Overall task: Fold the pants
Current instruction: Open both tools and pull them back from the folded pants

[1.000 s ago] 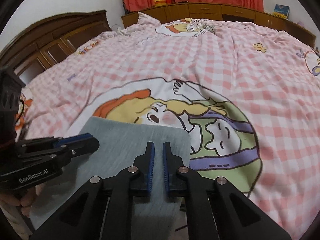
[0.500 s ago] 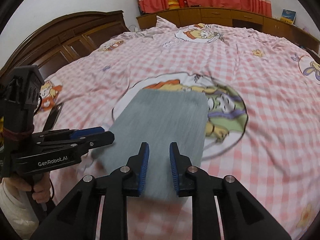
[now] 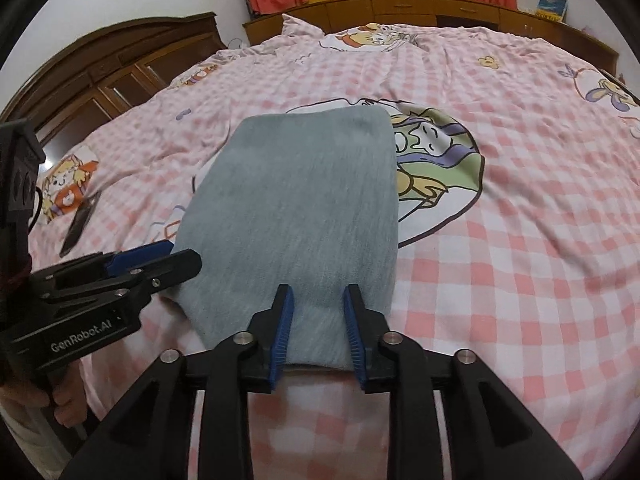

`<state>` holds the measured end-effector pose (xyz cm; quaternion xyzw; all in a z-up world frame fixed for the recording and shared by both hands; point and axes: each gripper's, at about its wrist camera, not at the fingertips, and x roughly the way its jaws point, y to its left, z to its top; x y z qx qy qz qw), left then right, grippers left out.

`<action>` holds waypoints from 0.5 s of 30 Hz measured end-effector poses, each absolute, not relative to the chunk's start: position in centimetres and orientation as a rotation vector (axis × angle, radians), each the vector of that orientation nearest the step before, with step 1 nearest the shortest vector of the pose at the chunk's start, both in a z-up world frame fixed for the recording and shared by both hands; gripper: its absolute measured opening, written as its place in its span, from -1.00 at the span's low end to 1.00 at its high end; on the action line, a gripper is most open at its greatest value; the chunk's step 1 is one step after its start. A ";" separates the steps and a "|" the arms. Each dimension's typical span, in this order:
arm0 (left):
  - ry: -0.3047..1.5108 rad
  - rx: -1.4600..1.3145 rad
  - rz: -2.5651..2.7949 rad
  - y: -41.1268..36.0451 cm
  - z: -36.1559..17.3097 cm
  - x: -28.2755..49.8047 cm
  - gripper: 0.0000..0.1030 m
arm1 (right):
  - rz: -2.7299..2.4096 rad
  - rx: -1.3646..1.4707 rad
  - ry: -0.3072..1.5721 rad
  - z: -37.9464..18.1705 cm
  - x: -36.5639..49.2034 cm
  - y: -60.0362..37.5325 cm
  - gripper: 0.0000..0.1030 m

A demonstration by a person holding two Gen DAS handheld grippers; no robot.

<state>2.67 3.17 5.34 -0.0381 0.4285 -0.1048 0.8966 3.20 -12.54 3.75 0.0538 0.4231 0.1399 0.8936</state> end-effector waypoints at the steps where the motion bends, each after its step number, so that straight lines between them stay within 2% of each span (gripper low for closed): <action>1: 0.887 -0.091 -0.213 3.2 5.5 2.3 -0.02 | 0.288 0.112 0.871 4.0 2.9 -12.5 -0.31; 4: 0.899 -0.107 -0.207 3.2 5.7 1.7 0.16 | 0.266 0.091 0.849 4.7 1.8 -12.2 -0.20; 8: 0.918 -0.094 -0.208 2.9 5.7 0.8 0.43 | 0.232 0.080 0.823 5.4 0.6 -12.2 0.20; 9: 0.922 -0.091 -0.206 2.8 5.6 0.6 0.49 | 0.229 0.082 0.822 5.4 0.3 -12.3 0.25; 11: 0.939 -0.080 -0.175 2.7 5.3 0.3 0.66 | 0.230 0.092 0.830 5.4 0.1 -12.5 0.26; 15: 0.950 -0.060 -0.140 2.5 4.7 0.3 0.70 | 0.220 0.115 0.847 5.0 -0.2 -13.2 0.28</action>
